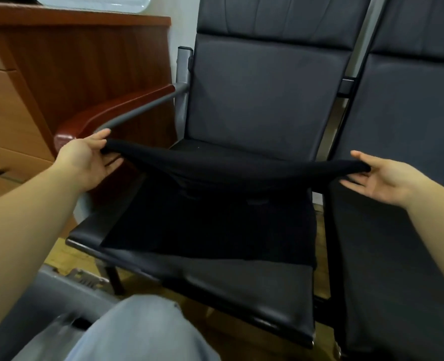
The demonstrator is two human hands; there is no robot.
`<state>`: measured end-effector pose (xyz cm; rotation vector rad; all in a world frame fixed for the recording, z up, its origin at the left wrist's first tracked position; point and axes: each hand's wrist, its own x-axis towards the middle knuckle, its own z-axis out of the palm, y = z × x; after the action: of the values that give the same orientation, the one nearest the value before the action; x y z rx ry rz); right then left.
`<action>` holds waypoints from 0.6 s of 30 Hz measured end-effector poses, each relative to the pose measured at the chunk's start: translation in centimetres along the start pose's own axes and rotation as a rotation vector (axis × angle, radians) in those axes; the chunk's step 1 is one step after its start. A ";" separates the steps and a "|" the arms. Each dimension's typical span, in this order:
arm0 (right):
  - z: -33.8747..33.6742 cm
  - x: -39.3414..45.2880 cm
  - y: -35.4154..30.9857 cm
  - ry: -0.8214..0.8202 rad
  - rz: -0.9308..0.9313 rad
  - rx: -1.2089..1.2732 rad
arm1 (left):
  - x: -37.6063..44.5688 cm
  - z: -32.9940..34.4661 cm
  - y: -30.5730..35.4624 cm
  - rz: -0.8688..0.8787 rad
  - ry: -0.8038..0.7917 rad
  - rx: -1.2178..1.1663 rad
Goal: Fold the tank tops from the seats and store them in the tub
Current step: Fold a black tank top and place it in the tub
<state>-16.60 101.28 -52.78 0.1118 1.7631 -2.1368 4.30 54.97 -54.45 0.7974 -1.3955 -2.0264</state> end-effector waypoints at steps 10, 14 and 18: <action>-2.5 -6.3 6.9 -0.025 0.278 -0.797 | -7.5 -6.3 -7.0 -0.322 0.047 0.463; -0.9 -6.9 8.5 -0.056 0.256 -1.198 | -8.8 -6.1 -8.5 -0.345 0.081 0.593; 2.6 -6.9 9.5 -0.124 -0.013 -1.548 | -8.8 -5.8 -8.4 -0.279 0.067 0.765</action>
<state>-6.67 98.93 -59.10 -0.4108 2.7137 -0.3012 13.56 60.29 -62.58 1.4231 -2.1461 -1.5963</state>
